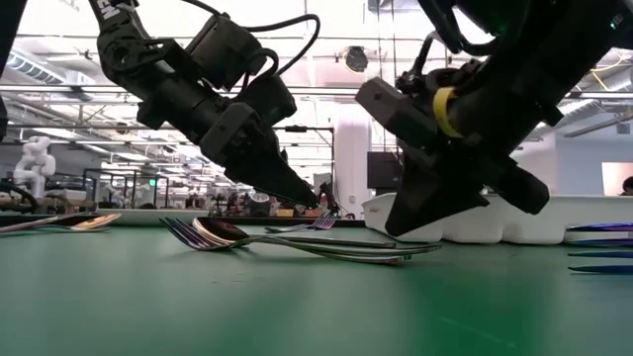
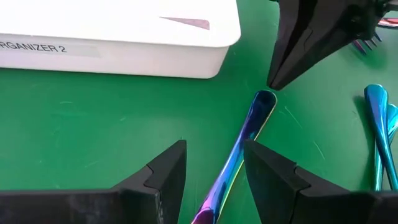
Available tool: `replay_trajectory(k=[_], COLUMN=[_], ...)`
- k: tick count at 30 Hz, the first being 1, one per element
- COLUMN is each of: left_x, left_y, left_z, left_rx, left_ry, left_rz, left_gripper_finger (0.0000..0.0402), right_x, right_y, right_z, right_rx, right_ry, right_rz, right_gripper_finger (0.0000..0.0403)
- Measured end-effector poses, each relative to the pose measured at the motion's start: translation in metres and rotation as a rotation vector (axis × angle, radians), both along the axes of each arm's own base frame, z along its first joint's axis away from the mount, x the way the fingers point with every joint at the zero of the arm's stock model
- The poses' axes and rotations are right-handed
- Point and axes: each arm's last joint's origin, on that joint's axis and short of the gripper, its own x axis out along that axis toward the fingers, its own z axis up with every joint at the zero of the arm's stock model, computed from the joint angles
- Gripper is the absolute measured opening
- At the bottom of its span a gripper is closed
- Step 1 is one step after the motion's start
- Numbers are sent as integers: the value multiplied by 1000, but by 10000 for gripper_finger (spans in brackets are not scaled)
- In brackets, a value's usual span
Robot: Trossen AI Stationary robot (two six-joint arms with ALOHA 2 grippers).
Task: Sort silverware
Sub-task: Put the blue knife into the white cutlery tray
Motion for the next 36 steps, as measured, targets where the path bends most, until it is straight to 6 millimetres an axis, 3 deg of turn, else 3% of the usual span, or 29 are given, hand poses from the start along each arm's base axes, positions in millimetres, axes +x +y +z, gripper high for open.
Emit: replay_trajectory(k=[36], left_x=[-3], left_y=[0], left_z=[-4], left_rx=[24], left_ry=[43], left_rz=[-18], left_gripper_finger=[162], right_x=[-1], right_y=[0], right_z=[-10], right_rx=[22], right_ry=[75], right_rz=[25], right_gripper_finger=[0])
